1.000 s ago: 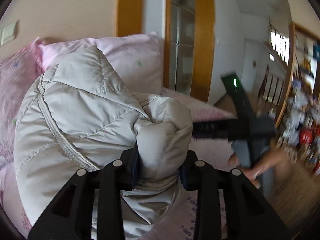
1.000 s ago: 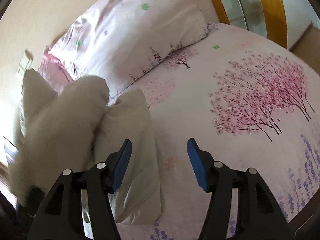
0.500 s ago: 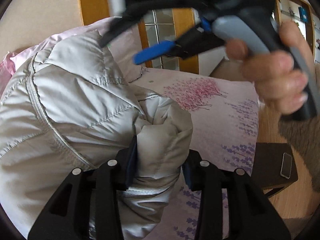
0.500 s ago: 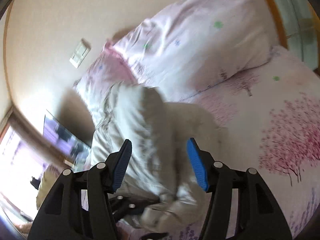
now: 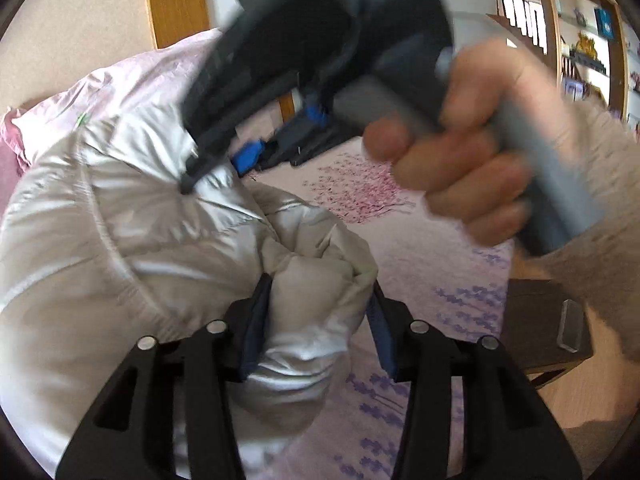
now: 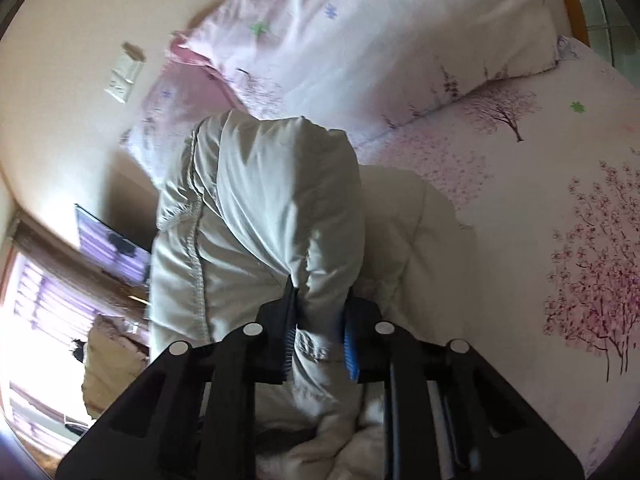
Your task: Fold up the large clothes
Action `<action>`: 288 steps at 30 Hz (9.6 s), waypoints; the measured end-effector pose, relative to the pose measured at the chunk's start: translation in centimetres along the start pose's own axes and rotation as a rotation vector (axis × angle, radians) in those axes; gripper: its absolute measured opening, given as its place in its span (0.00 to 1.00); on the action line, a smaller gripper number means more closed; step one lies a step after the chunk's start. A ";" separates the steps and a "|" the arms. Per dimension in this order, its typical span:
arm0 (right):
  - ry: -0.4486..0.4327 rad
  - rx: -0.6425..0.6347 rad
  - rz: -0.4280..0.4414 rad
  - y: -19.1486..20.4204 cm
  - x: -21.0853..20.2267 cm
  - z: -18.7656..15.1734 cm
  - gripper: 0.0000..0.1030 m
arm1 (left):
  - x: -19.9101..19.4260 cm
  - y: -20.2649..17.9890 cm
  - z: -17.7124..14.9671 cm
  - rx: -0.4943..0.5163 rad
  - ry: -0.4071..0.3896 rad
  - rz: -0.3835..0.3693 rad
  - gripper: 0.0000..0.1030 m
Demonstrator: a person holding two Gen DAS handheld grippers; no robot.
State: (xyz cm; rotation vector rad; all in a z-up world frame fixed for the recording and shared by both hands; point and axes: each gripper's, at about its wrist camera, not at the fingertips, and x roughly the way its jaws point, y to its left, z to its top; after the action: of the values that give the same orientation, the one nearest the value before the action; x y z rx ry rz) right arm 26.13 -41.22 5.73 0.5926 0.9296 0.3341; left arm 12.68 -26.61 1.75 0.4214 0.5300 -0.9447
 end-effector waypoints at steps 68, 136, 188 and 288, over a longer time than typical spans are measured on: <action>0.304 -0.211 -0.423 0.7 10.0 4.7 0.29 | -3.0 19.7 -2.3 -0.498 0.120 0.128 0.62; 0.101 -0.179 -0.415 2.1 5.4 1.7 0.30 | -3.8 23.1 -2.8 -0.536 0.163 0.223 0.77; 0.231 0.276 0.140 -7.1 5.5 -1.8 0.96 | -2.2 26.8 -8.4 -0.933 0.127 -0.256 0.98; 0.104 -0.340 -0.473 12.8 18.7 2.9 0.30 | -9.9 24.2 -11.0 -0.540 0.146 0.442 0.93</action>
State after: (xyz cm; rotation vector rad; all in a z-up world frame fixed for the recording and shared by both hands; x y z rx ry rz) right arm 38.83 -22.47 2.73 0.0352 1.0531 0.0913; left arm 25.80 -1.41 1.59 0.1062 0.7605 -0.3224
